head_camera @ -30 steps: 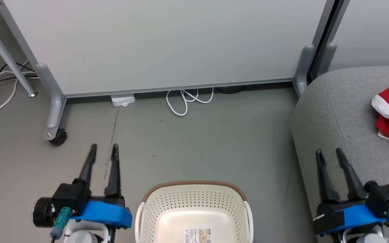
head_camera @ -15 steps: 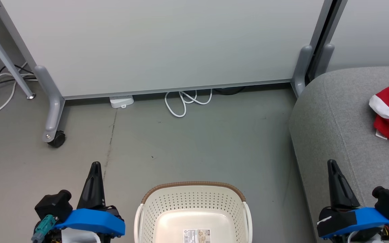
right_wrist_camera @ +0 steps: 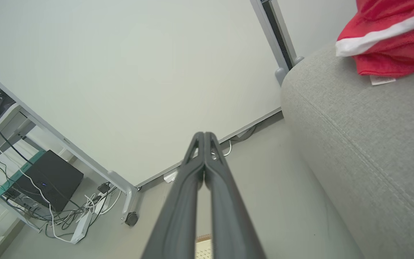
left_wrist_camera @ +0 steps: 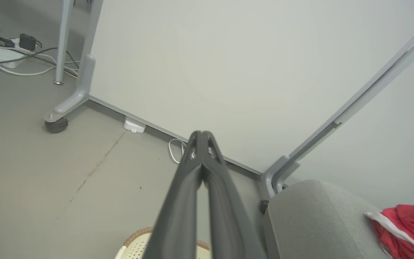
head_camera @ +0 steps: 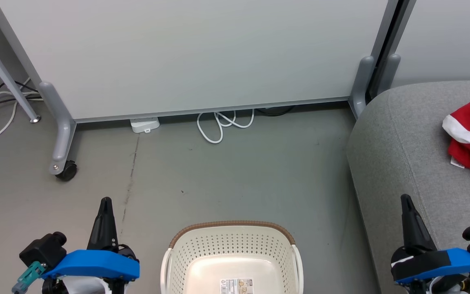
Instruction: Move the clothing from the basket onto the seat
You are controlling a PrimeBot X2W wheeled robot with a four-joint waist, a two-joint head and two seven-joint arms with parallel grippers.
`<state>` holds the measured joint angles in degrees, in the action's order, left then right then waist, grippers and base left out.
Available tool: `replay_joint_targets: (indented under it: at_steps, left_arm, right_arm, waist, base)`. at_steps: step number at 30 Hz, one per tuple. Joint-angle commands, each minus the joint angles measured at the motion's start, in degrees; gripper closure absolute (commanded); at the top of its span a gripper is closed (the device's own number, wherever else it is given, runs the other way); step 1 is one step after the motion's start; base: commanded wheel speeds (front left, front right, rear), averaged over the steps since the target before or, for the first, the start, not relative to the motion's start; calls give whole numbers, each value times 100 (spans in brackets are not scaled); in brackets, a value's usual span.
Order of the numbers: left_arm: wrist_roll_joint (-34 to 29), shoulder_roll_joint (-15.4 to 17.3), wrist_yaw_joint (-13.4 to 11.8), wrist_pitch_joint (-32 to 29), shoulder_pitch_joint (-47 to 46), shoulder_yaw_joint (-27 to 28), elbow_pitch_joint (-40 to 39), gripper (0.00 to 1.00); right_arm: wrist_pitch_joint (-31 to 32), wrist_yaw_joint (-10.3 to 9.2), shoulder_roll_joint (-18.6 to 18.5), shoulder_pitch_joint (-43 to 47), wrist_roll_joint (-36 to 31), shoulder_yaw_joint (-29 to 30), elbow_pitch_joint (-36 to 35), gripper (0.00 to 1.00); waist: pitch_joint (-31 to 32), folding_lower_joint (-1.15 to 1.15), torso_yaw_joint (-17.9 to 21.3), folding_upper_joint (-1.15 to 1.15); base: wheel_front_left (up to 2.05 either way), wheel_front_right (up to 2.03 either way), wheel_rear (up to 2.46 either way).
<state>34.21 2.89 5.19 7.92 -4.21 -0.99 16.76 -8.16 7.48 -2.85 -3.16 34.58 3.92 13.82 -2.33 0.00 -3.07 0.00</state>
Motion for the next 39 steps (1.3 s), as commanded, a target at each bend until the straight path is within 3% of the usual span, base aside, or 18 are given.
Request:
replay_joint_targets:
  at_steps: [1, 39]
  left_arm:
    - [265, 1, 43, -57, -151, 46, -103, 100]
    - [2976, 0, 142, -738, -204, 397, -198, 100]
  right_arm:
    - [56, 1, -9, -138, 273, 21, -72, 100]
    - [755, 2, -7, -245, 2958, 144, -31, 100]
  waist:
    - [4, 0, 6, 0]
    - [85, 0, 121, 0]
  base:
    - [0, 0, 0]
    - [0, 0, 0]
